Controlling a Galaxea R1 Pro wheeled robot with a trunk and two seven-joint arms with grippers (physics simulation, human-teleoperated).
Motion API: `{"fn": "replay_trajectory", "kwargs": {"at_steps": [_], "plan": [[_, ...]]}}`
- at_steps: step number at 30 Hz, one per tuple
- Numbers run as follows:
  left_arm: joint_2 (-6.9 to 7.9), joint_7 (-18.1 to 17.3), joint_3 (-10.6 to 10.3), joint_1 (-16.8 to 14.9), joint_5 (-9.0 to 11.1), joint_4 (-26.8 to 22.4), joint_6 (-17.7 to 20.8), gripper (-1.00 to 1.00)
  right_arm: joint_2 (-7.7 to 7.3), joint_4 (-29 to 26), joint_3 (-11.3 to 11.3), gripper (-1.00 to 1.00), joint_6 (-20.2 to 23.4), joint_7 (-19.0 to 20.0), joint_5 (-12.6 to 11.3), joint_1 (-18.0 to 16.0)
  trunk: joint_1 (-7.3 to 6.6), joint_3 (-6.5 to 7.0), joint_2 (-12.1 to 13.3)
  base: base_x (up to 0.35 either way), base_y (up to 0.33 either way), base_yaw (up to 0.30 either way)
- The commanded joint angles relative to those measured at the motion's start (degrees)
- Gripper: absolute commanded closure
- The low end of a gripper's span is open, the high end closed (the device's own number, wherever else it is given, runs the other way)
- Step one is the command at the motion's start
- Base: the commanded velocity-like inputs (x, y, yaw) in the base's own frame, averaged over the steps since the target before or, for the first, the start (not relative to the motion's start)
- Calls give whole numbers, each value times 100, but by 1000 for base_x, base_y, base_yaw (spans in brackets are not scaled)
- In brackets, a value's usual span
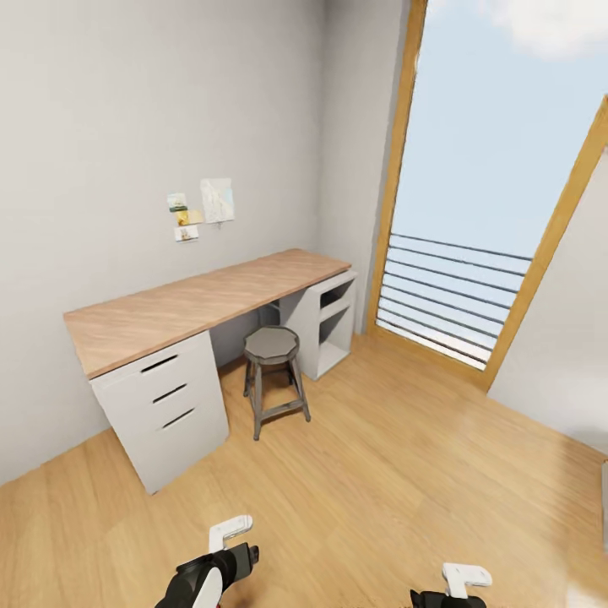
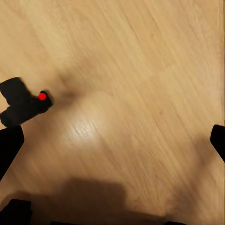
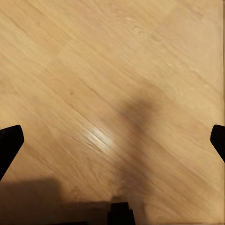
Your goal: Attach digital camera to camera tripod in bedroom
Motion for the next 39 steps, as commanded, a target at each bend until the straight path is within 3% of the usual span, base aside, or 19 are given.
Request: {"fn": "replay_trajectory", "kwargs": {"at_steps": [1,11,27,39], "plan": [[2,53,-13,-3,61,-8,14,-100,-1,-12,-5,-100,30,11,-4,1,0,-5,-3,0,7,-266],[2,43,-10,-3,62,-8,30,-100,-2,-12,-8,-100,34,11,-4,1,0,-5,-3,0,52,-266],[2,42,-10,-5,62,-8,48,-100,-2,-14,-9,-100,35,11,-4,1,0,-5,-3,-37,244,-266],[2,49,-9,-5,60,-1,49,-100,-2,-19,-4,-100,28,8,-4,1,0,-5,-3,-10,56,-254]]}}
